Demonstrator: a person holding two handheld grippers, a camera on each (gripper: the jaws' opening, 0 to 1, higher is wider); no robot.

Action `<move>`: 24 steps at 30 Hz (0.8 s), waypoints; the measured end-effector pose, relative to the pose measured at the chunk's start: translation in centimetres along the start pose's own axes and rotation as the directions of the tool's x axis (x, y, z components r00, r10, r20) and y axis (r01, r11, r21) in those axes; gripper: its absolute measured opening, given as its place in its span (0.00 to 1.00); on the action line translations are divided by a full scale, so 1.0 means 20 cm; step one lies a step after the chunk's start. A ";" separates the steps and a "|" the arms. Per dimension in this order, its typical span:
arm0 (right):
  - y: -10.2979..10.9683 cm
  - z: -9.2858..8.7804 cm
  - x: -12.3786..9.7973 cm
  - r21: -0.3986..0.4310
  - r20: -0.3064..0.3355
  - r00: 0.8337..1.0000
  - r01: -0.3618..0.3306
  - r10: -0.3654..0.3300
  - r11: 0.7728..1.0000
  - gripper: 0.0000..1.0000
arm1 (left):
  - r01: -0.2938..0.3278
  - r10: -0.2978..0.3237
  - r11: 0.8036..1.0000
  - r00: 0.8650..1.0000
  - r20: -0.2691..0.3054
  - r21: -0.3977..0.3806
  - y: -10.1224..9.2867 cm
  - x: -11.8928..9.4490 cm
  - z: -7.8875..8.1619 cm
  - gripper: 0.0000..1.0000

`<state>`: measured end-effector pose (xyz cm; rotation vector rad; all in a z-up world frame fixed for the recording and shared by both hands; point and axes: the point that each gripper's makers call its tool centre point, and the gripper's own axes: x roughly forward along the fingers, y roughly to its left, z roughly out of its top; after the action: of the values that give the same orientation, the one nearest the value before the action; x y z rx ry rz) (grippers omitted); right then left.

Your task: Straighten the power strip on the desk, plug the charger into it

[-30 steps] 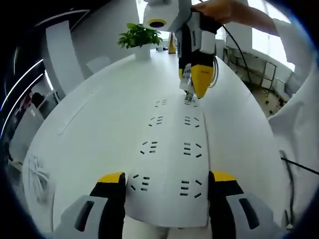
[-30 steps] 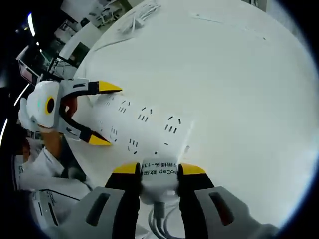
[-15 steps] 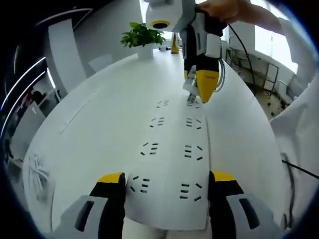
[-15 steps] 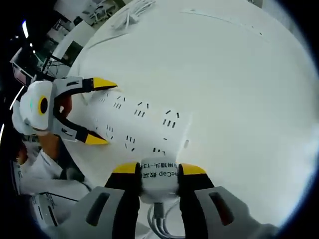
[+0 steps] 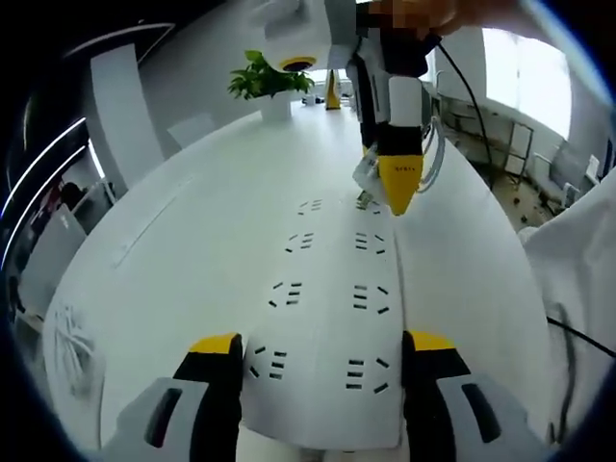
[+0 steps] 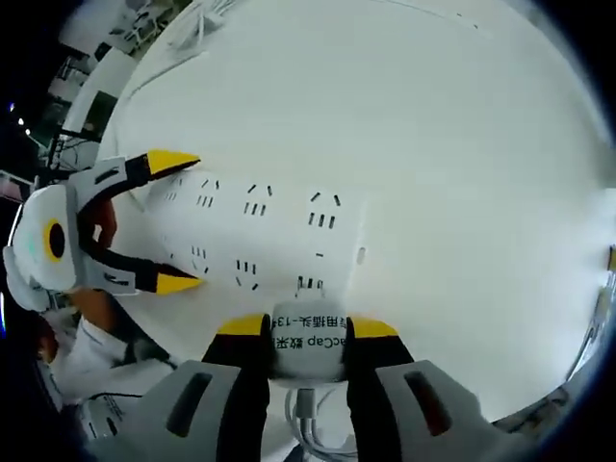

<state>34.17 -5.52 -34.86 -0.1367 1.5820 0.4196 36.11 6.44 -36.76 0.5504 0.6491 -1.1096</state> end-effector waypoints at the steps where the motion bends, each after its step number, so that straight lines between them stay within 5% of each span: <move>1: 0.00 0.01 0.00 0.009 -0.002 1.000 0.004 -0.004 1.000 0.29 | 0.000 0.000 1.000 1.000 0.004 0.001 0.00 0.00 0.00 0.68; 8: 0.00 0.02 0.01 0.022 -0.040 0.998 0.055 -0.054 0.998 0.29 | 0.003 -0.003 1.000 1.000 0.012 0.007 0.00 -0.01 0.00 0.68; 12: 0.02 0.07 -0.01 0.031 -0.009 0.997 0.072 -0.072 0.997 0.29 | 0.005 -0.005 1.000 1.000 0.020 0.012 0.00 -0.01 0.00 0.68; 18: 0.03 0.02 0.01 0.011 -0.038 0.994 0.100 -0.099 0.995 0.29 | 0.007 -0.007 1.000 1.000 0.027 0.015 -0.01 -0.01 0.00 0.68; 24: 0.01 0.07 -0.01 0.002 0.030 0.991 0.132 -0.132 0.991 0.28 | 0.002 -0.002 1.000 1.000 0.028 0.016 -0.01 -0.01 0.01 0.67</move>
<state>35.47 -4.82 -34.67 -0.2330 1.5335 0.3168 35.86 6.31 -36.59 0.5472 0.6174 -1.1233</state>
